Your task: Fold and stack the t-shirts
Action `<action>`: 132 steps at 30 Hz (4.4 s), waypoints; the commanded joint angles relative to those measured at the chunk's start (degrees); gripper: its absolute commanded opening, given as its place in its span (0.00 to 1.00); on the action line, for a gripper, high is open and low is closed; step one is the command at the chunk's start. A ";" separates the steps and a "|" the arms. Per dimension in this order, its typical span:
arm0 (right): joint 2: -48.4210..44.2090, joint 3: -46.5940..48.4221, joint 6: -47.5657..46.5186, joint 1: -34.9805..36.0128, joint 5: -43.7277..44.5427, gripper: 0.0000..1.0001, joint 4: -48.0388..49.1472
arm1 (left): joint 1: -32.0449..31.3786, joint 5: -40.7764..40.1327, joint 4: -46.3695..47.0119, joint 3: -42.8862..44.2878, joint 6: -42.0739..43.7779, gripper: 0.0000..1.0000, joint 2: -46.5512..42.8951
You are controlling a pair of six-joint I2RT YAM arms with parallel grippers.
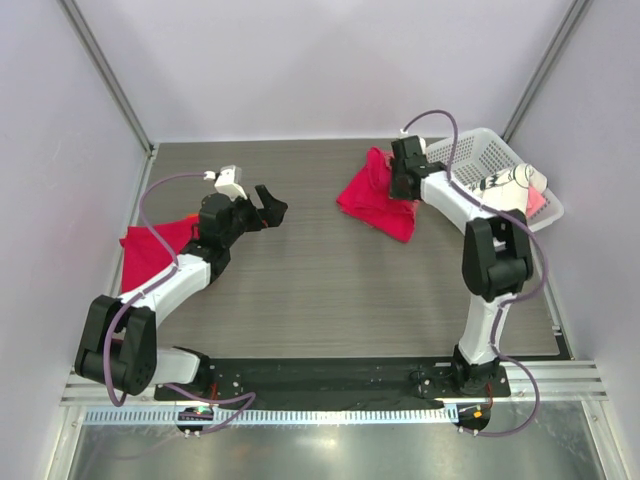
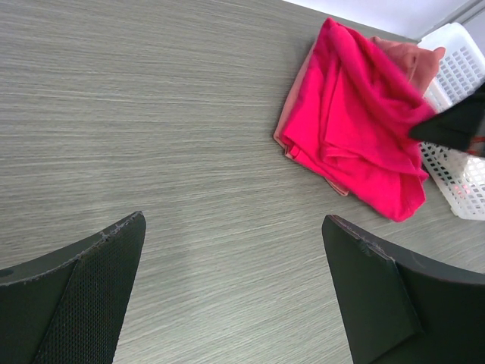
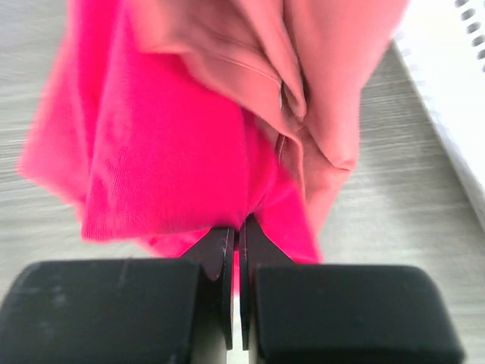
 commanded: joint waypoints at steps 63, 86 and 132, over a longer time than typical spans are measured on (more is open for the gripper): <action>-12.04 -4.58 7.10 -5.75 -8.62 0.01 -6.00 | 0.18 1.45 1.11 1.72 1.00 1.00 -0.38; -19.72 -4.46 10.01 -16.24 -12.64 0.58 4.11 | 0.18 1.63 0.67 2.25 1.00 1.00 0.15; -19.16 -15.00 5.96 10.83 1.34 0.08 3.94 | 0.18 1.01 0.67 1.81 1.17 1.00 -0.37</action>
